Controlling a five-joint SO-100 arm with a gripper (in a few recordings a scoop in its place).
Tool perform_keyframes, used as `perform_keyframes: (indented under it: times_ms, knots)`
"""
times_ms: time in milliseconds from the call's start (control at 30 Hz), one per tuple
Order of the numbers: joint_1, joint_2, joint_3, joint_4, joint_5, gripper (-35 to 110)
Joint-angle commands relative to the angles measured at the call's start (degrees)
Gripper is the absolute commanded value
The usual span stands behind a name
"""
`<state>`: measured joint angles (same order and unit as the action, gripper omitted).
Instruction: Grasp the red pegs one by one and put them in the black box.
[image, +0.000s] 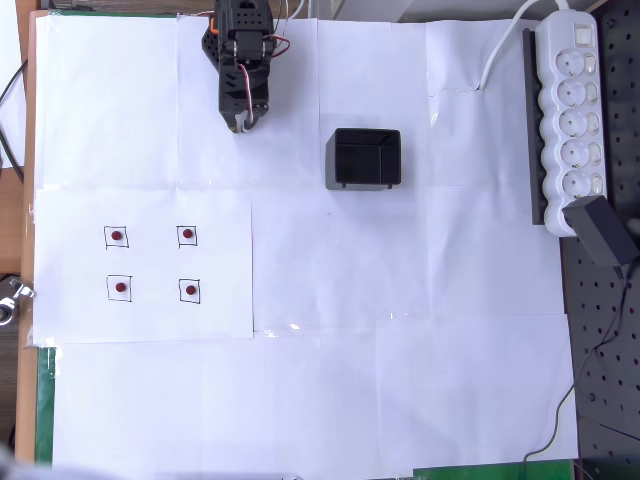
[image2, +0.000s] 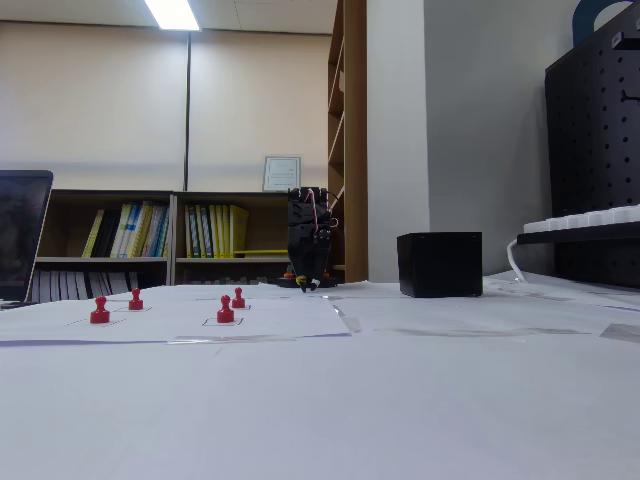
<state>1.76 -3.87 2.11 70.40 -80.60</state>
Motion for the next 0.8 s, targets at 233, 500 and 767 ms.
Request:
perform_keyframes:
  times_ms: [233, 500, 767]
  knots:
    - [13.62, 31.29, 0.62, -49.48, 8.88, 11]
    - [16.88, 48.08, 1.05, -73.74, -0.97, 14]
    - [15.73, 68.64, 5.1, -92.99, -8.09, 16]
